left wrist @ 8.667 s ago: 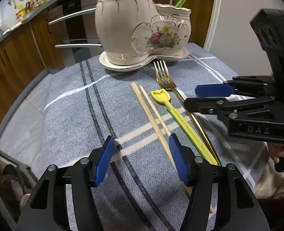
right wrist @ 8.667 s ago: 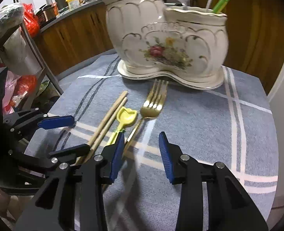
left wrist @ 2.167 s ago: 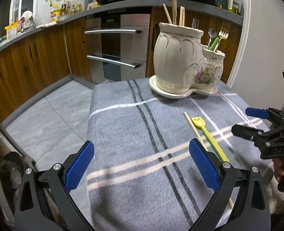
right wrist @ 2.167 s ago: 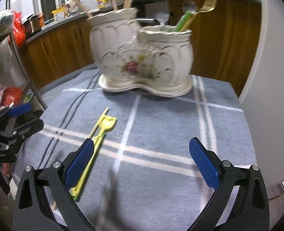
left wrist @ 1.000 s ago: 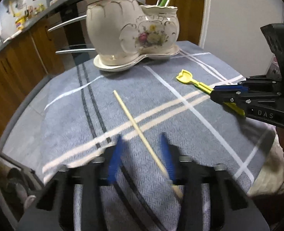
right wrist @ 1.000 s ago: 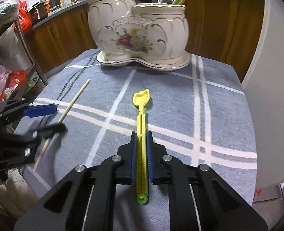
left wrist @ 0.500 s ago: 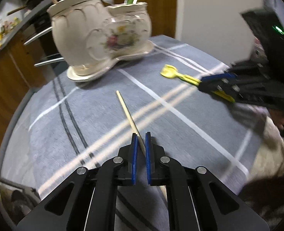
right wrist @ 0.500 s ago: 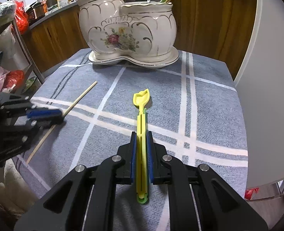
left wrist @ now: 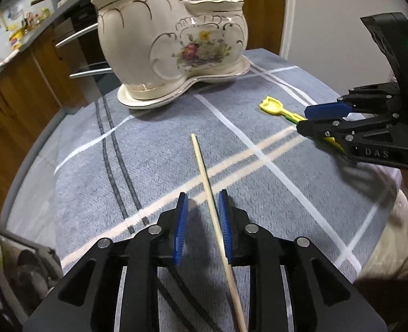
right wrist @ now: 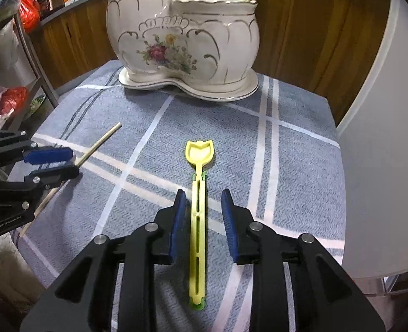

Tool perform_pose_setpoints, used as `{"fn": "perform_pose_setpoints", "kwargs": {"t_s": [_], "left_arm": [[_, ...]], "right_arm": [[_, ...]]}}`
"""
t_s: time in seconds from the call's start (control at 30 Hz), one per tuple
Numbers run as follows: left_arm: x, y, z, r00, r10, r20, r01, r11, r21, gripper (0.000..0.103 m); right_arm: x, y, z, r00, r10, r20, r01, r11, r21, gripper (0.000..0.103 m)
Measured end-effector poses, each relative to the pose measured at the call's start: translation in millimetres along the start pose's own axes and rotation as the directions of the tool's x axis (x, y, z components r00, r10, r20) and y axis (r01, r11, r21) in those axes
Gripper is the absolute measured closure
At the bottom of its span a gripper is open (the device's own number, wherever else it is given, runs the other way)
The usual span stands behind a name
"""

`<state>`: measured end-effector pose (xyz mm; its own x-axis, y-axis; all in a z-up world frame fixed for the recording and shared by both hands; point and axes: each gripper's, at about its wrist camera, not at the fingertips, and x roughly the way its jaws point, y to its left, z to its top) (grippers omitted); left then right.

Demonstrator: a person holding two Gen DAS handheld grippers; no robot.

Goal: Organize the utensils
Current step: 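Insert chopstick in tall pot with left tool while right tool inserts yellow utensil in short pot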

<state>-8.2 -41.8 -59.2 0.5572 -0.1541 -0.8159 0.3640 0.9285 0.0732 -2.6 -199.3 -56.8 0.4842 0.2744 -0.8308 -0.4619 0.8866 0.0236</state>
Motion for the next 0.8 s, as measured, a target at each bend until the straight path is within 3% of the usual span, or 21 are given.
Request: {"fn": "perform_pose_setpoints", "kwargs": {"t_s": [0.03,0.1,0.13,0.23,0.6,0.8], "left_arm": [[1,1,1,1.0,0.004,0.002,-0.004,1.0,-0.009,0.079],[3,2,2,1.0,0.007,0.006,-0.007,1.0,-0.018,0.079],[3,2,3,1.0,0.006,0.008,-0.006,1.0,-0.018,0.085],[3,6,2,1.0,-0.001,0.013,0.001,1.0,-0.007,0.096],[-16,17,-4,0.994,-0.074,0.075,0.075,0.997,-0.009,0.098],[-43,25,9,0.973,-0.107,0.207,0.108,0.994,0.007,0.098]], "right_arm": [[0,0,0,1.0,0.006,0.0,-0.006,1.0,0.0,0.077],[0,1,-1,1.0,0.016,0.006,-0.016,1.0,-0.007,0.09],[0,2,-1,1.0,0.015,0.009,-0.015,1.0,-0.01,0.093],[-2,4,-3,0.999,0.028,0.021,-0.028,0.999,-0.017,0.093],[-27,-1,-1,0.988,0.063,0.14,-0.067,0.997,0.029,0.093],[-59,-3,13,0.951,0.077,0.299,-0.093,0.995,0.039,0.093]]}}
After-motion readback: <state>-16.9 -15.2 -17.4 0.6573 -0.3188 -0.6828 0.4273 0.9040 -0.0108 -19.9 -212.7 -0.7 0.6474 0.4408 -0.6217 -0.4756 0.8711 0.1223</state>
